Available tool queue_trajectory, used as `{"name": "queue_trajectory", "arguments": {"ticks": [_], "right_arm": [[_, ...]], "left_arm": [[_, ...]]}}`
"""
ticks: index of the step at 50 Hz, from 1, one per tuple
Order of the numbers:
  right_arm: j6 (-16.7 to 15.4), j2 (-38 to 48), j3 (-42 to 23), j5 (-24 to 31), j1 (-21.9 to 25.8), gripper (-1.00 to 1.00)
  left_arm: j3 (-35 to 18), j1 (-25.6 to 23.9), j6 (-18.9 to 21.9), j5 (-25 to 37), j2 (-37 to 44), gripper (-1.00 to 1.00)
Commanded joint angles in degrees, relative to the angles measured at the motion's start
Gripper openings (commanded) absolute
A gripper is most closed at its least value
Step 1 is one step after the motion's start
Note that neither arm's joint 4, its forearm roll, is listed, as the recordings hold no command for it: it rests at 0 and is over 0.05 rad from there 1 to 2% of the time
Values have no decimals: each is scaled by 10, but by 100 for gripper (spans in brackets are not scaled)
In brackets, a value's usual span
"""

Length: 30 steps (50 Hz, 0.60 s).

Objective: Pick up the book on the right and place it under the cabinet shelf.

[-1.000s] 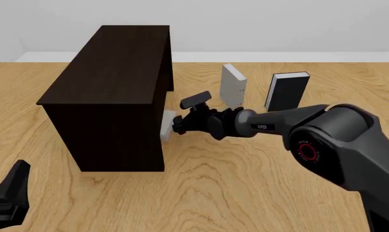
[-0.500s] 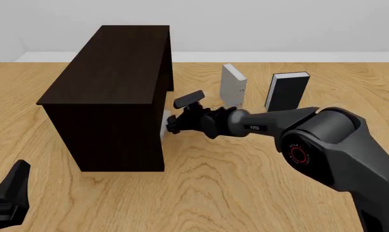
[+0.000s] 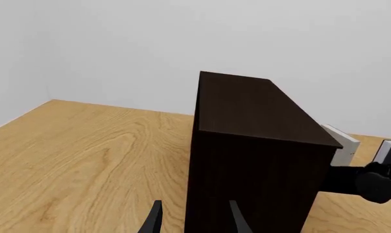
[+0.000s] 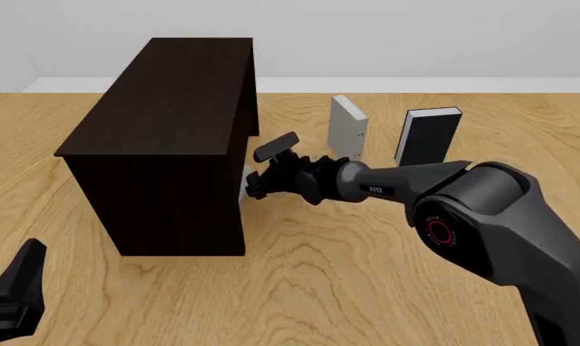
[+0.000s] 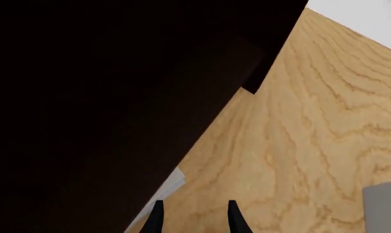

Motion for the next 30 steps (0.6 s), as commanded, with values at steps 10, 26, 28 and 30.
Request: {"name": "queue_trajectory", "arguments": {"ticks": [10,26,28,30], "right_arm": [[10,10,-20,2,19,100],[14,-52,75,-44,-6,100],[14,-64,94,-53,-7,100],[14,-78,118,-65,-14,100]], "left_arm": [[-2,-1,1,0,2,100],[-1,-5,6,0,3,100],[1,-5,6,0,3,100],[0,-5,7,1,3,100]]}}
